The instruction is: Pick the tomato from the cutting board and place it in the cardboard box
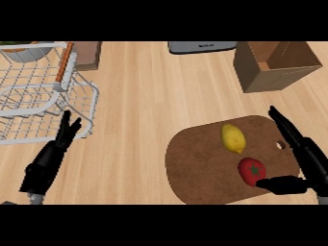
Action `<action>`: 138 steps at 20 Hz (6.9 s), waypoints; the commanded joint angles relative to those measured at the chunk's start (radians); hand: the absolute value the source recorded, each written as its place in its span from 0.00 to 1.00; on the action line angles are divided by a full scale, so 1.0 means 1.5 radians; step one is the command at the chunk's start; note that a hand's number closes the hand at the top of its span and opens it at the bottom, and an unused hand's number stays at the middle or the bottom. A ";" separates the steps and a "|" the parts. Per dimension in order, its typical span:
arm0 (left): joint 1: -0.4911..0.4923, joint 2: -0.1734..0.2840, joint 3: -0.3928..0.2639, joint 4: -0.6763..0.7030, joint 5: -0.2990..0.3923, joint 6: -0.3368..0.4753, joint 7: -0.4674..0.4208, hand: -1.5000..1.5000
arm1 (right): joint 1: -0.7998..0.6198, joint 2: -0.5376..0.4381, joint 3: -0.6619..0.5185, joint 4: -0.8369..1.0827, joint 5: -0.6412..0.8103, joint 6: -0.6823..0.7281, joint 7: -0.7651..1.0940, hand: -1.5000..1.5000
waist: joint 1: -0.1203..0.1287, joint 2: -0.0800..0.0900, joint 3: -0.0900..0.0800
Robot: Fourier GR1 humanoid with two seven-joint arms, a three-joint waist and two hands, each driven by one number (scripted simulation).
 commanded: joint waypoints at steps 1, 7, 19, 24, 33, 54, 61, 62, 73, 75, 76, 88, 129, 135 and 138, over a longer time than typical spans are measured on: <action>-0.075 -0.020 0.001 -0.027 0.018 -0.019 0.033 0.50 | 0.080 -0.086 0.019 -0.032 0.157 -0.080 -0.054 0.00 | -0.008 0.000 0.002; -0.089 -0.025 -0.003 -0.042 0.014 -0.022 0.052 0.50 | 0.245 -0.173 -0.024 -0.210 0.234 -0.127 0.039 0.00 | 0.015 0.002 0.000; -0.129 -0.059 -0.030 -0.064 -0.005 -0.017 0.103 0.50 | 0.402 -0.262 -0.018 -0.507 0.203 0.076 0.306 0.00 | 0.054 0.010 0.001; -0.159 -0.084 -0.043 -0.056 -0.016 -0.019 0.134 0.50 | 0.374 -0.221 -0.006 -0.511 0.205 0.088 0.351 0.00 | 0.064 0.011 0.003; -0.166 -0.099 -0.030 -0.012 -0.032 -0.031 0.096 0.50 | 0.265 -0.130 0.083 -0.410 0.266 0.134 0.416 0.00 | 0.074 0.012 0.003; -0.125 -0.089 0.009 -0.038 -0.039 -0.087 0.081 0.50 | 0.148 -0.025 0.083 -0.234 0.303 0.183 0.376 0.00 | 0.077 0.011 0.003; -0.149 -0.102 0.033 0.005 -0.046 -0.105 0.081 0.50 | 0.137 0.030 0.123 -0.171 0.362 0.181 0.382 0.00 | 0.074 0.012 0.003; -0.136 -0.097 0.029 -0.036 -0.047 -0.100 0.103 0.50 | 0.156 0.005 0.096 -0.170 0.344 0.177 0.355 0.00 | 0.074 0.011 0.003; -0.107 -0.127 0.046 0.008 -0.070 -0.117 0.053 0.50 | 0.135 0.045 0.092 -0.055 0.421 0.137 0.318 0.00 | 0.073 0.012 0.003; -0.168 -0.141 0.056 0.028 -0.065 -0.127 0.082 0.50 | 0.094 0.059 0.090 -0.069 0.414 0.187 0.351 0.00 | 0.072 0.013 0.003; -0.114 -0.141 0.028 -0.065 -0.086 -0.093 0.123 0.50 | 0.148 0.029 0.078 -0.080 0.415 0.159 0.324 0.00 | 0.074 0.010 0.003; -0.147 -0.172 0.043 0.019 -0.103 -0.117 0.078 0.50 | -0.012 0.063 0.055 0.053 0.419 0.182 0.216 1.00 | 0.080 0.014 0.003; -0.141 -0.202 0.106 0.027 -0.149 -0.178 0.081 0.50 | -0.152 -0.066 -0.404 -0.231 0.106 0.309 0.240 1.00 | 0.076 0.012 0.003; -0.129 -0.202 0.111 -0.017 -0.161 -0.184 0.106 0.50 | -0.308 -0.056 -0.359 -0.059 0.131 0.298 0.239 1.00 | 0.084 0.013 0.003; -0.125 -0.210 0.115 -0.029 -0.160 -0.190 0.111 0.50 | -0.319 -0.030 -0.344 0.025 0.161 0.267 0.178 1.00 | 0.085 0.014 0.003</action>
